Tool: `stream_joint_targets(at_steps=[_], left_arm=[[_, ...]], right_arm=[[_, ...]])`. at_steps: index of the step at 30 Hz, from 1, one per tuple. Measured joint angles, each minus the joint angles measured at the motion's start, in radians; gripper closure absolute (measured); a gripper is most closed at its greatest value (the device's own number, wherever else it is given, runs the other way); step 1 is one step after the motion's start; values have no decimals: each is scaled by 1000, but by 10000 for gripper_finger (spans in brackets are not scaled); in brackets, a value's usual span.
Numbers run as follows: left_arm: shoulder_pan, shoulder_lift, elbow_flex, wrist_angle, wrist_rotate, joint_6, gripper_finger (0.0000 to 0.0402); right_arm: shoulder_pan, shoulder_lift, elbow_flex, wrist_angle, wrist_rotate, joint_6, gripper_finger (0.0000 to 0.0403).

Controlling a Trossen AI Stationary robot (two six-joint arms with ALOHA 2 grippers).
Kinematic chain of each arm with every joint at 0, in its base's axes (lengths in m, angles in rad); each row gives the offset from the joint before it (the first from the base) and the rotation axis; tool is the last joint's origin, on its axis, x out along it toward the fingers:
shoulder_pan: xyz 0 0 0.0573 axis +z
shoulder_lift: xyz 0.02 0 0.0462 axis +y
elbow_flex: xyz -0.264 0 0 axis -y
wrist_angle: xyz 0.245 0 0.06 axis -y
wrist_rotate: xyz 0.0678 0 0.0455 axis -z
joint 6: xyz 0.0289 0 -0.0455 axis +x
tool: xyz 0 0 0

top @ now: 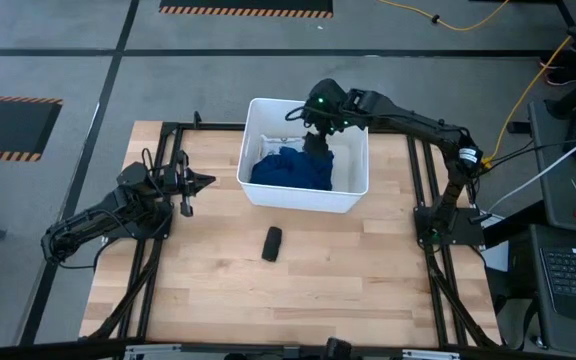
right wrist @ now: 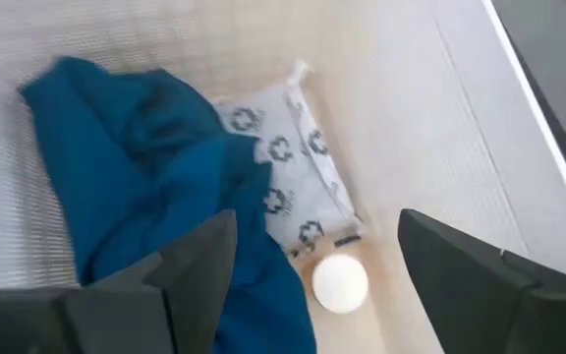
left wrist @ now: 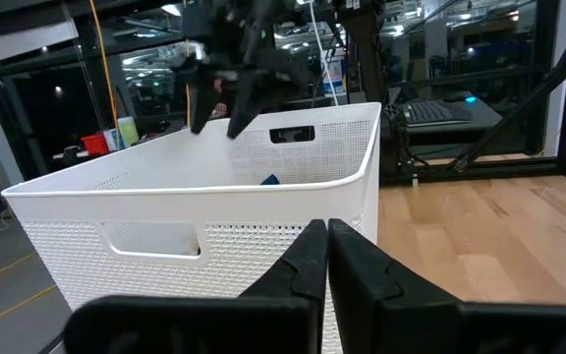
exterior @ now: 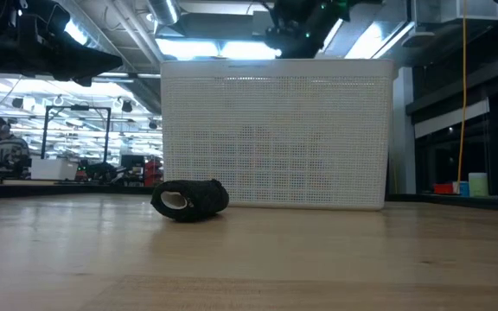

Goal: Pick & place medical supplies in basket/bin
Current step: Put the black bandage into the white bin

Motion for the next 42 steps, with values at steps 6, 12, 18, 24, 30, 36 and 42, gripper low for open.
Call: stream_joint_targets(at_steps=[6, 12, 18, 24, 30, 36, 42], left_arm=[[0, 0, 0, 1, 10, 0, 396], [0, 0, 0, 22, 9, 0, 400], [0, 0, 0, 31, 10, -18, 400], [0, 0, 0, 31, 10, -49, 399], [-6, 12, 17, 25, 31, -104, 399], [-70, 88, 71, 13, 58, -102, 399], [-156, 225, 107, -1, -93, -46, 400]], right_arm=[[54, -31, -2, 2, -1, -57, 186], [77, -154, -115, 83, -1, -18, 302], [109, -360, -385, 313, 4, 12, 394], [190, -576, -620, 571, -1, 4, 383], [283, -713, -827, 739, 1, -34, 398], [360, -800, -974, 914, 20, -21, 393], [396, -809, -1080, 945, 143, 75, 399]])
